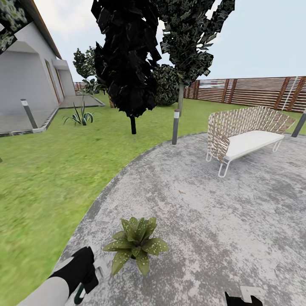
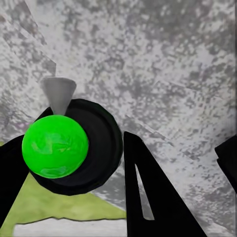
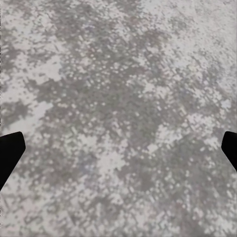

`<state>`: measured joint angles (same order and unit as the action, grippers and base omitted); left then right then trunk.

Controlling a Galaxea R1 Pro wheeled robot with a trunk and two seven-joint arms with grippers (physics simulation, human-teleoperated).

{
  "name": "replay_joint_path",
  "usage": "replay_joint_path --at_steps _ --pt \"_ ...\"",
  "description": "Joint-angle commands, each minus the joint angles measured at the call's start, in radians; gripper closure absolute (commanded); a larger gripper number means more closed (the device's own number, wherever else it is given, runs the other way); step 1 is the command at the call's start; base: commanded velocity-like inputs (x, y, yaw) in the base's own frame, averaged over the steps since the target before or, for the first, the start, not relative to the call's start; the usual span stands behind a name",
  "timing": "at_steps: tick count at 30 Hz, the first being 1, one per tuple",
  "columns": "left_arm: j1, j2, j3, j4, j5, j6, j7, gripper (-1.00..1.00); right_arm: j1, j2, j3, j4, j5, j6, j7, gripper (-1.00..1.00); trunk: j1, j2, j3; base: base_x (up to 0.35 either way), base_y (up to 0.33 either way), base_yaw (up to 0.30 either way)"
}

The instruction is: Pick up the pesticide atomizer in the garden and spray insectifuge to fully cover both potted plants in the garden.

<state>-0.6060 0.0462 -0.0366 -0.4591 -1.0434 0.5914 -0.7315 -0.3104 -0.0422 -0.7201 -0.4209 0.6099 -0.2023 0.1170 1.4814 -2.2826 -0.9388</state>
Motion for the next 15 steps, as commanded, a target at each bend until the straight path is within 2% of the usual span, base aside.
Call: replay_joint_path --at_steps 1,4,7,9,13,15 --pt "0.0 0.0 -0.004 0.001 -0.003 0.002 -0.007 1.0 -0.001 0.001 -0.009 0.0 0.006 -0.005 0.007 -1.0 0.0 0.0 -0.001 0.0 0.0 0.0" --pt "0.001 -0.002 -0.002 0.024 0.007 0.002 -0.008 1.0 -0.001 0.0 -0.009 0.0 0.005 -0.005 0.008 -1.0 0.0 0.0 -0.001 0.0 0.0 0.0" --pt "0.002 -0.002 -0.005 0.029 0.069 0.007 -0.009 1.0 -0.001 0.001 -0.008 -0.001 0.005 -0.005 0.009 -1.0 0.0 0.0 -0.001 0.017 0.0 0.0" --pt "0.002 0.001 -0.007 0.029 0.087 0.009 -0.007 1.0 -0.001 0.001 -0.008 -0.001 0.005 -0.006 0.009 -1.0 0.0 0.0 -0.001 0.059 0.0 0.1" --pt "0.002 -0.001 -0.006 0.03 0.089 0.01 -0.006 1.0 -0.001 0.001 -0.007 -0.001 0.005 -0.006 0.009 -1.0 0.0 0.0 -0.001 0.013 0.0 0.225" --pt "0.002 -0.005 -0.007 0.03 0.093 0.01 -0.006 1.0 -0.001 0.001 -0.008 -0.001 0.005 -0.006 0.008 -1.0 0.0 0.0 -0.001 0.001 0.0 0.061"
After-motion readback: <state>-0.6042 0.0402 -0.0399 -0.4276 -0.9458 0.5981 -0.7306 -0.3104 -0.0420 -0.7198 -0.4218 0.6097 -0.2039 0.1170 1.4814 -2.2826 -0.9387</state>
